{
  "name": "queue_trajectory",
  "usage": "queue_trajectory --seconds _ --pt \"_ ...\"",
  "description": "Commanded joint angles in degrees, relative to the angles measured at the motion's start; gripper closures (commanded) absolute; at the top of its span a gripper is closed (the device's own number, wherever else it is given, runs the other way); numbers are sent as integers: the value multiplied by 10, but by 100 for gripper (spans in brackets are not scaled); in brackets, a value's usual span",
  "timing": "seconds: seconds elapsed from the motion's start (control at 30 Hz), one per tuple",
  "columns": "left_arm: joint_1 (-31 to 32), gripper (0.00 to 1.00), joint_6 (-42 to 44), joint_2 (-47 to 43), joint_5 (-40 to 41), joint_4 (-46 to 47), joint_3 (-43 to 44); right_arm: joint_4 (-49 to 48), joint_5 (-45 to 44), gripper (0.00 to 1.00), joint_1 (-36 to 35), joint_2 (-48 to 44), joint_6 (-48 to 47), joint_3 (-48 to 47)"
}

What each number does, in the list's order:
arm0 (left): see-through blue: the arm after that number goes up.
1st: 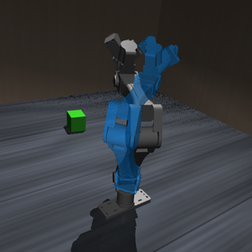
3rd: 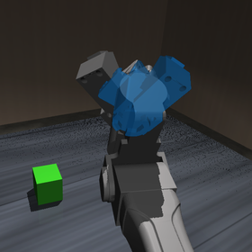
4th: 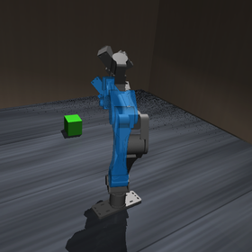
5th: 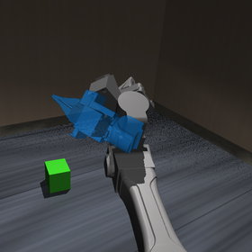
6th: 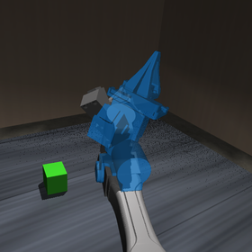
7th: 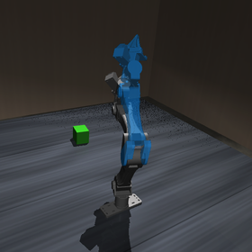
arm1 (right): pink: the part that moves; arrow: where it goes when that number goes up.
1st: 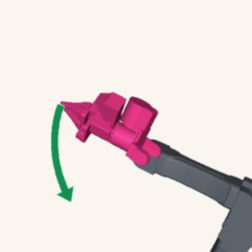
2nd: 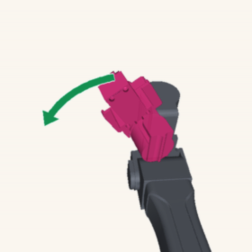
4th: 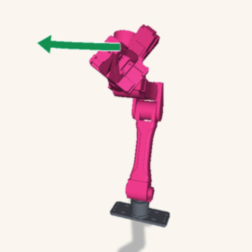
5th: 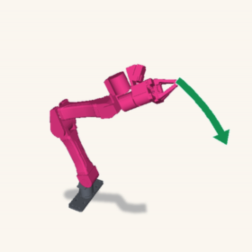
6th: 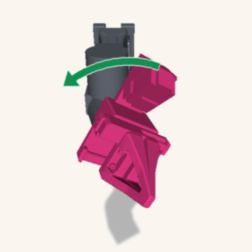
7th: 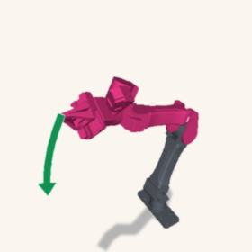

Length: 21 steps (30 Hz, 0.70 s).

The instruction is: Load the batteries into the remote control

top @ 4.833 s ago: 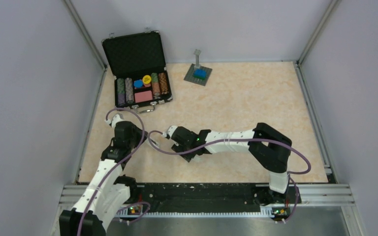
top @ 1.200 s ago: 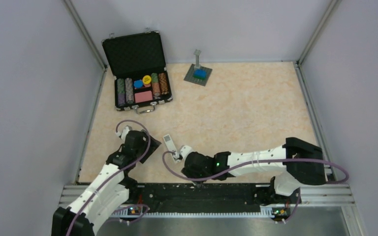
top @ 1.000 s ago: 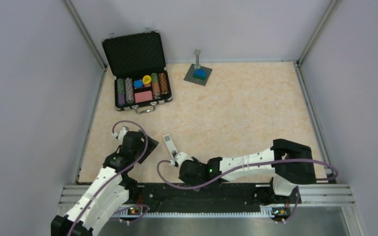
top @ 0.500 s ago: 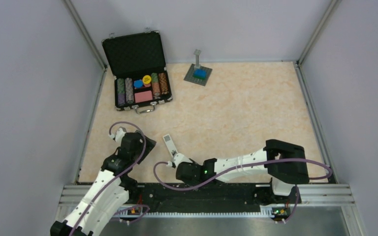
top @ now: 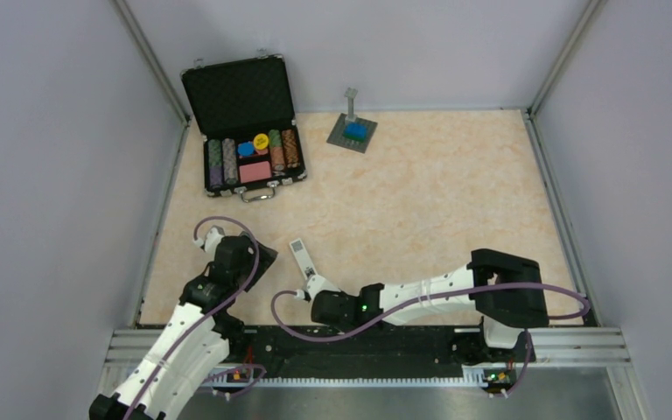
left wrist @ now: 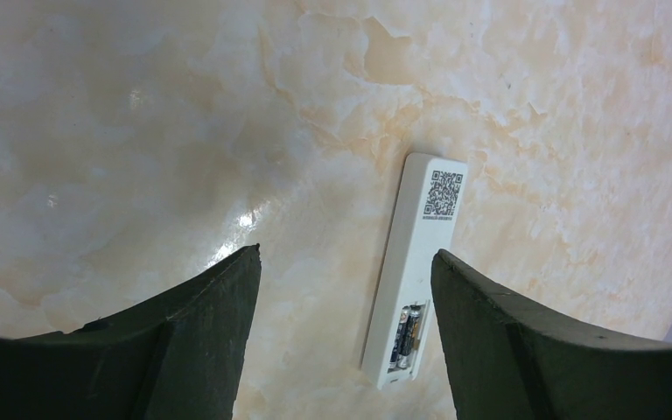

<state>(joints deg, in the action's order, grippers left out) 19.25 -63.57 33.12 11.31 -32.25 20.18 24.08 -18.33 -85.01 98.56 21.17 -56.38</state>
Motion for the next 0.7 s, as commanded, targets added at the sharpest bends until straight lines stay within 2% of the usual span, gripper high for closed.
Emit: queue_trajectory --seconds 0.0,0.17,0.4,0.67 --pt "1 24 -2 -3 -18 17 -1 21 -55 75 1 6 -3 -20" --pt "1 25 -6 6 -58 25 -9 33 -72 75 2 -9 -5 -26" --pt "0 25 -20 2 -67 17 -11 35 -82 76 4 -46 2 -12" --pt "0 25 -22 12 -125 70 -10 13 -82 76 34 -97 16 18"
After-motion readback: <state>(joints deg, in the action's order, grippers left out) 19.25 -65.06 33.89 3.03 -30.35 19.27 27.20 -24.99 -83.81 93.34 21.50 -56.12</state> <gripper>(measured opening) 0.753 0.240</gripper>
